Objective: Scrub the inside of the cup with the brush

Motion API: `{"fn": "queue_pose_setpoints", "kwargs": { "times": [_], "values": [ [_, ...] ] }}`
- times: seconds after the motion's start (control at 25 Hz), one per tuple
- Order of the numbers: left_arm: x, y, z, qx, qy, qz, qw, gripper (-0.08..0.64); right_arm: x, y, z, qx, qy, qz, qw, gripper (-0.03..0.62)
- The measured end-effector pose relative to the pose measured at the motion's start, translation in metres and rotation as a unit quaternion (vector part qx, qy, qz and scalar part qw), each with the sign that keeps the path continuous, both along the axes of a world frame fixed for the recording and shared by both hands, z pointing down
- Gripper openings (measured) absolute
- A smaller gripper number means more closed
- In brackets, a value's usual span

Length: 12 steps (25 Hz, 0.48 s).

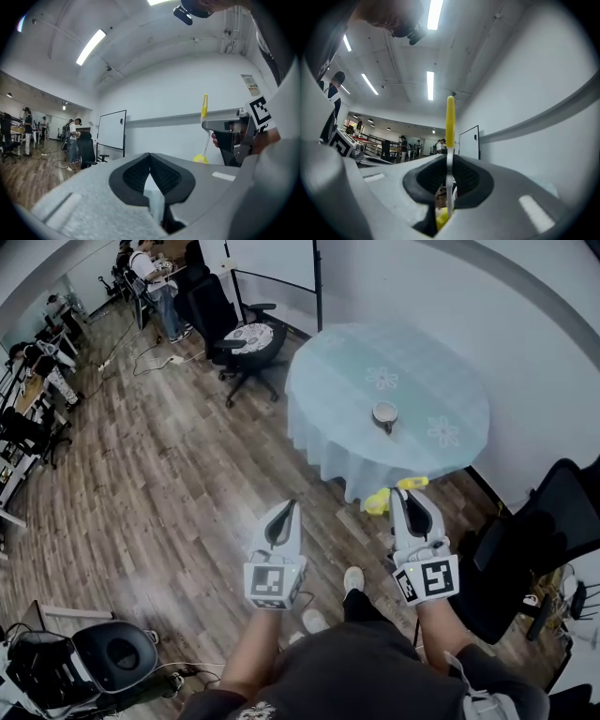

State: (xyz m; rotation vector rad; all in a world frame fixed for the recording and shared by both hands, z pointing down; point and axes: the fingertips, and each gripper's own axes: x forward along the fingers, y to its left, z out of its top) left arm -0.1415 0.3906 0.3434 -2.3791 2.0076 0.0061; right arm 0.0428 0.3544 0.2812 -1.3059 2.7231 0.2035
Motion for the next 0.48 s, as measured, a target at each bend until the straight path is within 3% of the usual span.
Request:
{"fn": "queue_pose_setpoints", "kwargs": {
  "times": [0.48],
  "values": [
    [0.056,-0.102,0.003,-0.022,-0.008,0.012,0.9997,-0.003,0.05,-0.101,-0.004,-0.002,-0.012,0.005,1.0,0.038]
  ]
}}
